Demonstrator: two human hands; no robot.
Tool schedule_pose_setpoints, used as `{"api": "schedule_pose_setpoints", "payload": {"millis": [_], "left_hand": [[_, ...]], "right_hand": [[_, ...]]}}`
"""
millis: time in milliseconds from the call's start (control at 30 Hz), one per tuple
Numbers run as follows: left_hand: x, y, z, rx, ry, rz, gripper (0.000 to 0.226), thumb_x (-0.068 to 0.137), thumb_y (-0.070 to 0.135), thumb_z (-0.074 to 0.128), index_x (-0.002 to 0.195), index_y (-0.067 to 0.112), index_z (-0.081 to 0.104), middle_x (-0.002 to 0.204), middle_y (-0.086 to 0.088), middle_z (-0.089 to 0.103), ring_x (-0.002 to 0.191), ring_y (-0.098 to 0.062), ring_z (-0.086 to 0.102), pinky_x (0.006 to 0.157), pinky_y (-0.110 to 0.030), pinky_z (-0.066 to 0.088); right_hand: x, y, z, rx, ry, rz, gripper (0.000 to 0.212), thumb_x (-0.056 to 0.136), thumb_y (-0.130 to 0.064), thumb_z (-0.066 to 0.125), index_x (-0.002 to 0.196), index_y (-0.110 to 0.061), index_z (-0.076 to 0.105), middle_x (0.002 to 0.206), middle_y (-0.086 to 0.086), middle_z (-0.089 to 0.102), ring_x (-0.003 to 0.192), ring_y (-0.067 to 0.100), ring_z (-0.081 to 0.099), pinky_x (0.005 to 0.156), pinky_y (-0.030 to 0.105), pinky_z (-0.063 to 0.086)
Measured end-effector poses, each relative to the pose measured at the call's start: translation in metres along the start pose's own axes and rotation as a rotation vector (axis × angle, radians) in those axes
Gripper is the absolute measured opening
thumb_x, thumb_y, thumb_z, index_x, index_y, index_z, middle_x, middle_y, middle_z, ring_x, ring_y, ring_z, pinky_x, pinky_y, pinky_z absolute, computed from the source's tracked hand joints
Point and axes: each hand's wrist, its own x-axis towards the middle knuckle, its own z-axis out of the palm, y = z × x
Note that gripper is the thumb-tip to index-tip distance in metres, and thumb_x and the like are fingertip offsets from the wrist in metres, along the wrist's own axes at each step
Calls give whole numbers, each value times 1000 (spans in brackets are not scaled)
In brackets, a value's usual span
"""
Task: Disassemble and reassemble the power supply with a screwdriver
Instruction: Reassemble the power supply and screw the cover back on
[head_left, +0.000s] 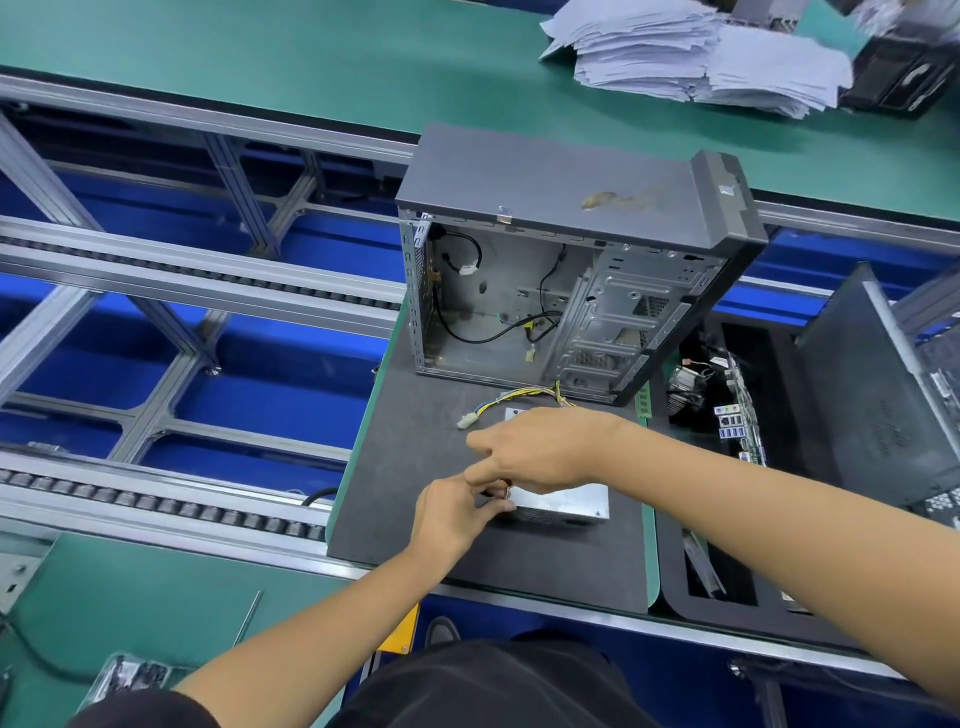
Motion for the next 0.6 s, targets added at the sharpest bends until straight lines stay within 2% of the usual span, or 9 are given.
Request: {"api": "schedule_pose_setpoints", "payload": {"millis": [67,167,233,333,467,533,600], "left_hand": [[-1,-2,2,-25,4,33,23,78,50,81,96,35,78,87,24,73,79,10,61,72,-13,49],[-4,-4,2,-95,18,44,21,75,44,85,93,35,77,77,35,65,80,18,60,69,-2,41],[-4,-5,1,-120,20,56,22,74,42,87,93,34,77,75,38,62,83,17,61,70,0,39],[-4,-6,-1,-149,5,79,25,75,39,87,96,35,76,79,35,66,86,14,64,75,-2,42],[-4,-8,-2,-151,4,80,29,76,42,85,103,41,72,85,33,69,88,12,65,77,-6,45],[-4,-7,-2,-146,-3,71,30,77,44,84,104,43,71,87,34,69,88,12,65,78,-9,48],[-3,-6,-3,-139,-10,60,30,77,44,84,103,43,71,86,34,69,88,11,65,79,-13,52]], "right_hand": [[1,1,3,-23,7,18,11,99,-22,47,109,-22,52,94,1,46,55,16,33,43,31,13],[-1,3,3,-84,39,33,9,98,-28,46,102,-23,52,78,-4,43,50,8,14,43,30,14],[-2,2,3,-108,27,66,9,96,-27,44,99,-23,51,72,-3,48,48,13,17,44,30,19],[-1,1,1,-84,37,110,6,94,-26,42,93,-22,47,71,-1,58,46,16,23,47,31,27],[1,1,4,-48,27,148,9,95,-30,35,89,-24,35,73,1,63,55,27,44,51,35,43],[1,2,4,-45,21,144,6,92,-29,34,91,-23,35,73,1,61,51,25,41,48,35,41],[0,6,2,2,16,118,10,87,-24,37,97,-23,36,74,-2,55,47,16,31,43,32,32]]}}
